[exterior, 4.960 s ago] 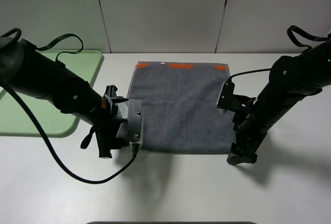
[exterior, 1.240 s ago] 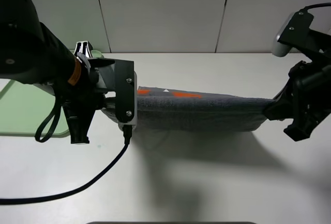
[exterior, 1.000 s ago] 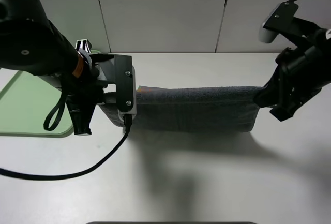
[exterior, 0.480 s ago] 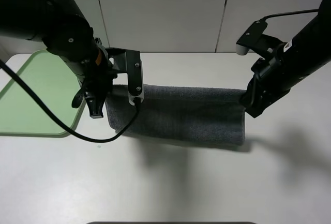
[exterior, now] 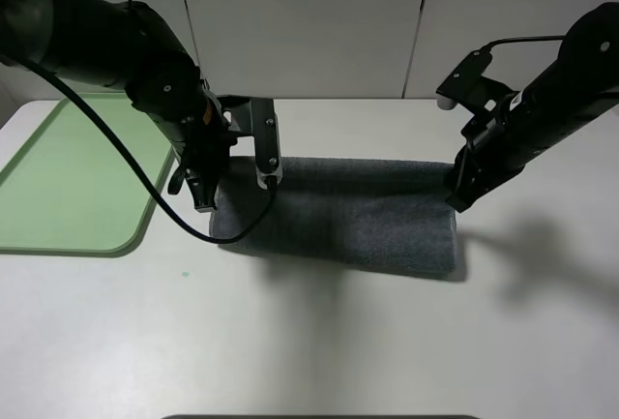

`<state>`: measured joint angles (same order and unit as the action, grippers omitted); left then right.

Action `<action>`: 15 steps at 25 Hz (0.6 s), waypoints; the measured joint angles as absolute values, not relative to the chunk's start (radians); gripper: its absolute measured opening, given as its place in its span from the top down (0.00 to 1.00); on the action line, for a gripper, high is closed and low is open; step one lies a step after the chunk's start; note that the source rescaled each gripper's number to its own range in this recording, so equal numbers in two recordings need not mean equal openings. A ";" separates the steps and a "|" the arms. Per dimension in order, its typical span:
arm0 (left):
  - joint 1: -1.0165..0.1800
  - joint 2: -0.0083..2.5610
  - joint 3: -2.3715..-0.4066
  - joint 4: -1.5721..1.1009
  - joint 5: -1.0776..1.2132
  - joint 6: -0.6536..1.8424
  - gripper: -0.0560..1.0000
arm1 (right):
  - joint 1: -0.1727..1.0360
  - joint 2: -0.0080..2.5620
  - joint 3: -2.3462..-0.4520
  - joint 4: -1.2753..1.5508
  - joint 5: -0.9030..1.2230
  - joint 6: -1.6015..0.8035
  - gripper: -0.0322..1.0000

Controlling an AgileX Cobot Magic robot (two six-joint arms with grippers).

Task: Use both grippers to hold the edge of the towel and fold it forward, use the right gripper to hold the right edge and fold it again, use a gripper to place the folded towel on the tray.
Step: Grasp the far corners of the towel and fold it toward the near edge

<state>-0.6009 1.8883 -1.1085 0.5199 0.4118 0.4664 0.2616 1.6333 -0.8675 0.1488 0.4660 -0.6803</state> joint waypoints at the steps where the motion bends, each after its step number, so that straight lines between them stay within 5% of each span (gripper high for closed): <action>1: -0.600 1.893 -1.110 0.520 0.395 0.468 0.95 | 0.255 1.636 -0.867 0.149 0.464 -0.680 0.97; 15: -0.596 1.920 -1.113 0.547 0.338 0.470 0.95 | 0.245 1.644 -0.867 0.133 0.413 -0.680 0.97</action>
<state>-0.5960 1.9202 -1.1126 0.5474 0.3379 0.4696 0.2453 1.6439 -0.8675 0.1331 0.4128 -0.6799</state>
